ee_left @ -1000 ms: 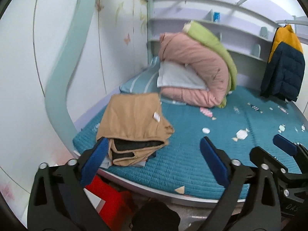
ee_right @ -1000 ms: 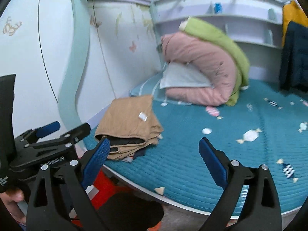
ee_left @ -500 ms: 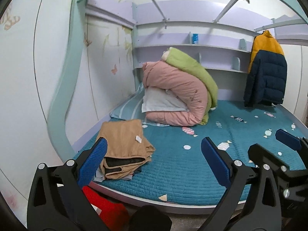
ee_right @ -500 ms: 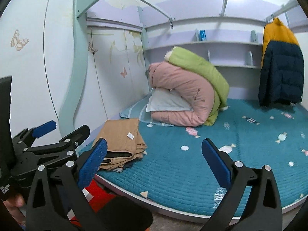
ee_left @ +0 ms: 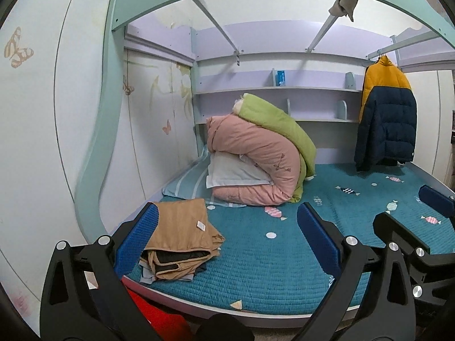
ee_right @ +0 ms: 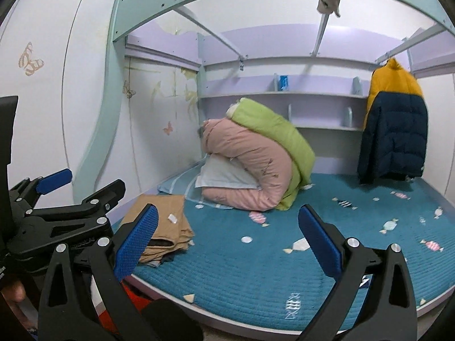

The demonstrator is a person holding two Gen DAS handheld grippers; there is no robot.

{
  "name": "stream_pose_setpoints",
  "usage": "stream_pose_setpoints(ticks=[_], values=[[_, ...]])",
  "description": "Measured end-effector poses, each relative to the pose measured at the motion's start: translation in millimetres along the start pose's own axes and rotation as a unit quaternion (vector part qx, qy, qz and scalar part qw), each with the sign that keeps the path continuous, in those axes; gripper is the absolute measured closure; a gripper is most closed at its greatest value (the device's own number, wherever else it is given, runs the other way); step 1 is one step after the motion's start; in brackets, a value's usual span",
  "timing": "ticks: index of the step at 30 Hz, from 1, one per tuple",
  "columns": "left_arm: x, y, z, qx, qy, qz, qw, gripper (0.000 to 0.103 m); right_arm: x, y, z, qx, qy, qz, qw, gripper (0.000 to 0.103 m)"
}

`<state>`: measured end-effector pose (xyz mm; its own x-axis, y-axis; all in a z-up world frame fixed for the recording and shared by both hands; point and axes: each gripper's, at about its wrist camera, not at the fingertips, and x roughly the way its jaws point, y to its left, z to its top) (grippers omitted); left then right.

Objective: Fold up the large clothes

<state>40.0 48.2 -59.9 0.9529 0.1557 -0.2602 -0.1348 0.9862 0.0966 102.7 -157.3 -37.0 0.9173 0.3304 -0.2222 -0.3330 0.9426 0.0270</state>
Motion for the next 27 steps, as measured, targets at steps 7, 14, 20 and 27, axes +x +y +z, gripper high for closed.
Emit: stream_pose_setpoints(ticks=[7,14,20,27], values=[[-4,-3,3,-0.002,-0.011,-0.002,0.9999,0.005,-5,-4,1,-0.001,-0.01,-0.01,1.0,0.008],[-5,-5,3,-0.004,-0.012,-0.008,0.9999,0.005,-7,-6,0,-0.002,-0.014,-0.018,1.0,0.008],[-5,-8,4,-0.004,-0.015,-0.013,0.9998,0.005,-9,-9,0,0.002,-0.015,-0.02,1.0,0.008],[-5,-12,3,0.0,-0.015,-0.014,0.9998,0.005,-12,-12,-1,0.005,-0.016,-0.021,1.0,0.008]])
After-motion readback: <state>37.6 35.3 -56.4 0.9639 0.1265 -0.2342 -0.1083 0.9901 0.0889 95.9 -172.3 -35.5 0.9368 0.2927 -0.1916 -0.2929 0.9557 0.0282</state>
